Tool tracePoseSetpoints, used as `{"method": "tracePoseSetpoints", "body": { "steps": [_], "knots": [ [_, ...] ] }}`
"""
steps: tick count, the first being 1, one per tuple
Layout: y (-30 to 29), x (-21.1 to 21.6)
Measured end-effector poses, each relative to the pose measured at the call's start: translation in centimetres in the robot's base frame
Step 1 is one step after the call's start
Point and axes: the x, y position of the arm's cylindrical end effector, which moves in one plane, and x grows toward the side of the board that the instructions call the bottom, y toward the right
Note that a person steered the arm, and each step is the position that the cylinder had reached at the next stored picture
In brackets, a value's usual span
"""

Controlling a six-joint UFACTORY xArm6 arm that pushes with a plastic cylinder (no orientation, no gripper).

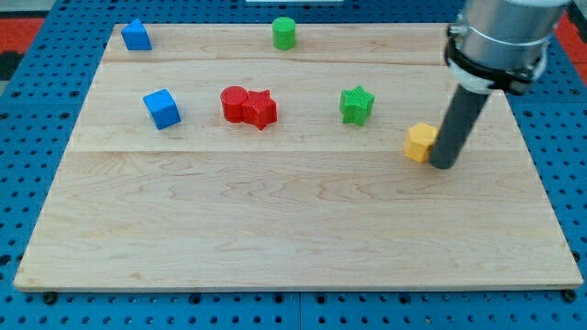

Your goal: Move the yellow hexagon right to the green star

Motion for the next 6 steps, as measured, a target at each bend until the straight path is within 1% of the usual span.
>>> {"method": "tracePoseSetpoints", "body": {
  "steps": [1,4,6],
  "knots": [
    [-2.3,-1.4],
    [-3.3,-5.9],
    [-6.2,-8.2]
  ]
}}
